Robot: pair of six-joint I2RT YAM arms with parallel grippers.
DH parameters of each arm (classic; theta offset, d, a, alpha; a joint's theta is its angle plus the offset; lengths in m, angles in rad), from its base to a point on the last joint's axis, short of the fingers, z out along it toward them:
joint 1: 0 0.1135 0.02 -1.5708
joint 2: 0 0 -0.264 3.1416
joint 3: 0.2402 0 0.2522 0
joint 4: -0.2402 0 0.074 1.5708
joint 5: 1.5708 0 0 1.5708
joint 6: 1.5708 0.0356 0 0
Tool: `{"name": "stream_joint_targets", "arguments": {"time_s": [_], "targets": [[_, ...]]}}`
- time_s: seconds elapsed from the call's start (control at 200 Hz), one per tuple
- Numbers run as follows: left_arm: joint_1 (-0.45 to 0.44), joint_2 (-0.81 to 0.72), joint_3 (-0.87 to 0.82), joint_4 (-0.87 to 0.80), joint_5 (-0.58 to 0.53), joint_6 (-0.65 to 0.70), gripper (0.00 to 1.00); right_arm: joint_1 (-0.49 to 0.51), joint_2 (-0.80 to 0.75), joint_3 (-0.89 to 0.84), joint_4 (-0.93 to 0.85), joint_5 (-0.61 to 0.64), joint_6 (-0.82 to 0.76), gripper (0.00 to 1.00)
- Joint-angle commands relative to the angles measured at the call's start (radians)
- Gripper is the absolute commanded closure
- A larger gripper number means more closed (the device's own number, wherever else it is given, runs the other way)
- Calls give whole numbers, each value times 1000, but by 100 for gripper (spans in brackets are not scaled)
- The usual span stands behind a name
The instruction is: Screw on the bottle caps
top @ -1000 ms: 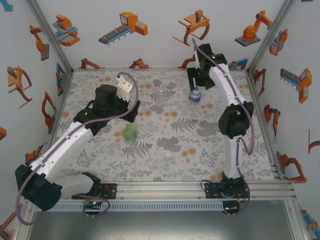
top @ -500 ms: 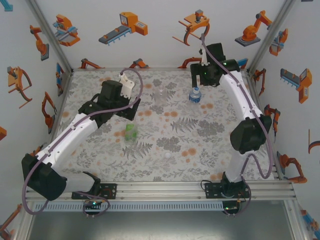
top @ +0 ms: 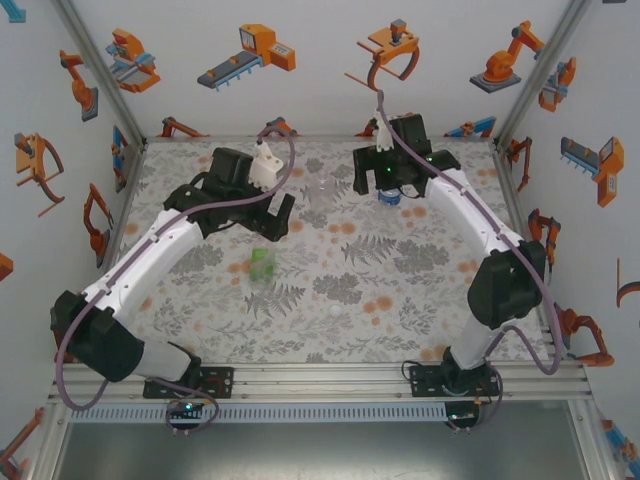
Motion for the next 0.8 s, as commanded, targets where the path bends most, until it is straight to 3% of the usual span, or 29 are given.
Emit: {"name": "stream_joint_targets", "arguments": {"time_s": [0.0, 0.391, 0.521, 0.606, 0.796], "targets": [[0, 0, 25, -55, 100, 26, 3, 31, 9, 2, 67, 7, 21, 16], [0, -56, -6, -32, 86, 34, 3, 109, 79, -26, 243, 44, 42, 15], [1, -71, -26, -16, 74, 33, 3, 122, 91, -63, 329, 38, 45, 9], [2, -88, -49, 9, 48, 23, 3, 122, 102, -91, 386, 44, 64, 1], [5, -130, -118, 100, -70, -28, 3, 122, 112, -215, 617, 19, 56, 1]]}}
